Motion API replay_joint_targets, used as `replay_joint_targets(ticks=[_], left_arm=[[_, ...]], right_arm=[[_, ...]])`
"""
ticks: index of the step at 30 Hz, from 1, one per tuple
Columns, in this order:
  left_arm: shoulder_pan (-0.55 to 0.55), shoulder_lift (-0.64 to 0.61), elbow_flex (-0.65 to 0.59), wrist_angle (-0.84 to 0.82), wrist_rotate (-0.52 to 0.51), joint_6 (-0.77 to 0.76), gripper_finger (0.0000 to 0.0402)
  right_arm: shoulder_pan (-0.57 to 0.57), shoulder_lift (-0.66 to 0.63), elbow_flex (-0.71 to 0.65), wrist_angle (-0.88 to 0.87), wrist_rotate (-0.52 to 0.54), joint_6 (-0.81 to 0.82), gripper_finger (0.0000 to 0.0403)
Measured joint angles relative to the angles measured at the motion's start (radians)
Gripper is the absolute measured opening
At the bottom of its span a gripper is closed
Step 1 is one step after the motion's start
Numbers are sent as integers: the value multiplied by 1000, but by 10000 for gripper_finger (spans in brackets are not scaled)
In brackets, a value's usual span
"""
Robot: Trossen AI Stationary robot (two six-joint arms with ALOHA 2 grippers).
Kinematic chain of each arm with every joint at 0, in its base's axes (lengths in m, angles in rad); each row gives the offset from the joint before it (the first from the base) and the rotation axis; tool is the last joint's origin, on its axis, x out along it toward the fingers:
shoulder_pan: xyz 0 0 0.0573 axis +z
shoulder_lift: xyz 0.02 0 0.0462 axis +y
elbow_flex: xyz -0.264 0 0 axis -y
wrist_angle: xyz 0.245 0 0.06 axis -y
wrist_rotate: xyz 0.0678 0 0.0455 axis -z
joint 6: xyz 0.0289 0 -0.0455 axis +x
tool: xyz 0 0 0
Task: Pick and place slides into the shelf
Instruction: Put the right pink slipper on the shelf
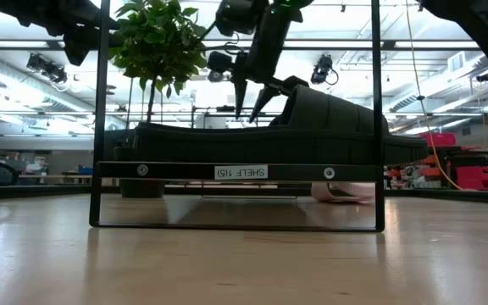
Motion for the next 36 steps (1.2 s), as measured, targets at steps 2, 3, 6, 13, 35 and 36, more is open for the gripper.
replay_joint_targets(ticks=[2,3,6,13,35,36], left_arm=[[0,0,0,-1,0,-2,173],[0,0,0,-1,0,-7,173],[0,0,0,-1,0,-23,172],[0,1,0,-7,0,-47,172],[0,1,0,-6,-22,-74,173],[0,1,0,-6,-23,-74,173]], right_arm=[[-10,5,0,13,-5,-20,124],[-15,6,0,13,-7,-36,124],[-29,6,0,12,-30,-93,124],[-54,5,-46,36,-123,-123,124],[-24,1,-238,321,-267,-56,63],[-21,-4,-238,320,-265,-60,40]])
